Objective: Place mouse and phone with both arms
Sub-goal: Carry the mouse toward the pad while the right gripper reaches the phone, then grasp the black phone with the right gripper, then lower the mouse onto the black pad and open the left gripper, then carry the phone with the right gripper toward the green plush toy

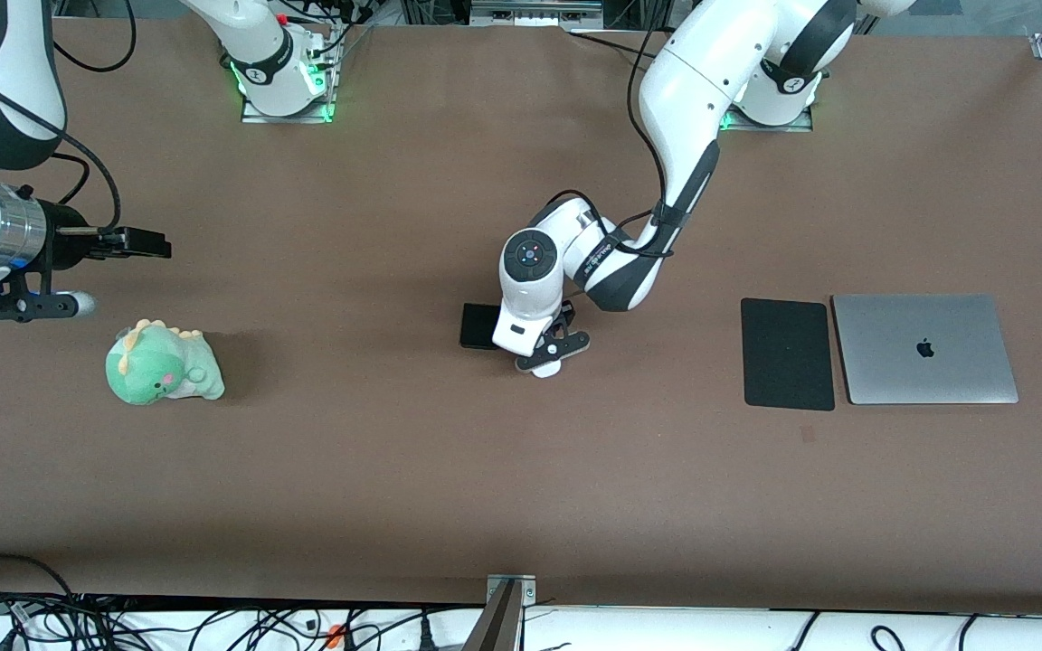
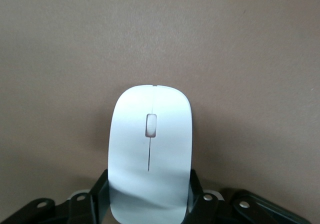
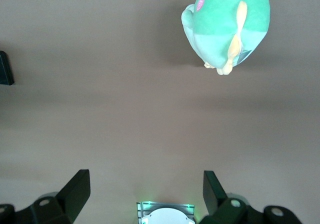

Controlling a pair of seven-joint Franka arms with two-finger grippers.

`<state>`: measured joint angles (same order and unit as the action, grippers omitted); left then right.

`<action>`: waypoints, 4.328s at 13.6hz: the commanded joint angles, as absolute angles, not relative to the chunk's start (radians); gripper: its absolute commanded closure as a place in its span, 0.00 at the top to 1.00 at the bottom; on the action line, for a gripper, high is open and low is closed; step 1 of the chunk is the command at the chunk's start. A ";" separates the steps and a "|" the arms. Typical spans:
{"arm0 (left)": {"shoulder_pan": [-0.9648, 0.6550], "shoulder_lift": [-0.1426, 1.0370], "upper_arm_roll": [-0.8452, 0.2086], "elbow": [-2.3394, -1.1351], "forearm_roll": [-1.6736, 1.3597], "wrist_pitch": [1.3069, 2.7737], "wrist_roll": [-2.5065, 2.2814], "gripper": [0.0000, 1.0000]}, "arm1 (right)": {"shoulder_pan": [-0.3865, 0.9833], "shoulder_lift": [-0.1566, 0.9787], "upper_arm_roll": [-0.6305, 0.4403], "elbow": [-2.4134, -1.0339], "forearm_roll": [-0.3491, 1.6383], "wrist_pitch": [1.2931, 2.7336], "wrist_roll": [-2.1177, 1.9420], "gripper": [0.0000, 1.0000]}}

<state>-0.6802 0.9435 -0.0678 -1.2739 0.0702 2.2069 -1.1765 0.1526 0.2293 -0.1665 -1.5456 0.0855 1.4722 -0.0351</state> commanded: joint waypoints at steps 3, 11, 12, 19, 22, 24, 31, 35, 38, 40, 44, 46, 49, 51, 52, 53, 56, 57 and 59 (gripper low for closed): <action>-0.638 0.890 -0.003 -1.256 0.100 2.155 -1.157 0.56 | 0.167 0.238 -0.164 -1.546 0.104 1.494 -0.026 1.00; -0.367 0.609 0.000 -1.497 0.097 2.057 -0.713 0.57 | 0.285 0.317 -0.164 -1.543 0.201 1.617 0.153 1.00; -0.330 0.586 0.000 -1.520 0.097 2.069 -0.651 0.59 | 0.305 0.336 -0.164 -1.543 0.215 1.647 0.204 1.00; -0.121 0.393 -0.005 -1.923 0.094 2.334 -0.278 0.61 | 0.533 0.486 -0.164 -1.545 0.216 1.960 0.541 1.00; -0.106 0.371 -0.005 -2.075 0.094 2.457 -0.255 0.61 | 0.630 0.573 -0.166 -1.546 0.212 2.113 0.646 1.00; -0.092 0.373 -0.005 -2.126 0.094 2.502 -0.230 0.61 | 0.667 0.609 -0.167 -1.546 0.203 2.164 0.657 1.00; -0.055 0.445 -0.003 -2.183 0.094 2.622 -0.189 0.73 | 0.821 0.719 -0.172 -1.585 -0.006 2.313 0.837 1.00; -0.045 0.446 -0.003 -2.169 0.094 2.622 -0.149 1.00 | 0.847 0.739 -0.170 -1.583 -0.029 2.330 0.870 1.00; -0.034 0.373 -0.002 -2.145 0.094 2.608 -0.120 1.00 | 0.861 0.759 -0.170 -1.582 -0.029 2.381 0.891 1.00; -0.029 0.328 -0.003 -2.111 0.094 2.559 -0.118 1.00 | 0.868 0.770 -0.170 -1.582 -0.029 2.394 0.893 1.00; -0.012 0.261 -0.005 -1.909 0.083 2.233 -0.103 1.00 | 0.873 0.793 -0.170 -1.589 -0.032 2.447 0.891 1.00; -0.009 0.232 -0.005 -1.811 0.066 2.079 -0.103 1.00 | 0.874 0.795 -0.170 -1.591 -0.041 2.447 0.888 1.00; -0.009 0.189 -0.002 -1.665 0.042 1.860 -0.103 1.00 | 0.874 0.795 -0.172 -1.620 -0.043 2.480 0.876 1.00; -0.009 0.186 0.005 -1.567 0.037 1.740 -0.101 1.00 | 0.874 0.793 -0.172 -1.649 -0.043 2.519 0.865 1.00; -0.009 0.186 0.006 -1.533 0.037 1.697 -0.101 1.00 | 0.876 0.793 -0.172 -1.654 -0.043 2.525 0.865 1.00; -0.009 0.183 0.008 -1.516 0.037 1.666 -0.092 1.00 | 0.874 0.793 -0.172 -1.652 -0.041 2.525 0.865 1.00; 0.012 0.155 0.008 -1.516 0.038 1.629 -0.046 1.00 | 0.873 0.790 -0.170 -1.641 -0.038 2.502 0.858 0.33; 0.012 0.149 0.008 -1.520 0.040 1.625 -0.045 1.00 | 0.873 0.790 -0.170 -1.641 -0.038 2.496 0.853 0.25; 0.012 0.150 0.008 -1.523 0.043 1.624 -0.031 1.00 | 0.870 0.785 -0.170 -1.638 -0.038 2.487 0.844 0.04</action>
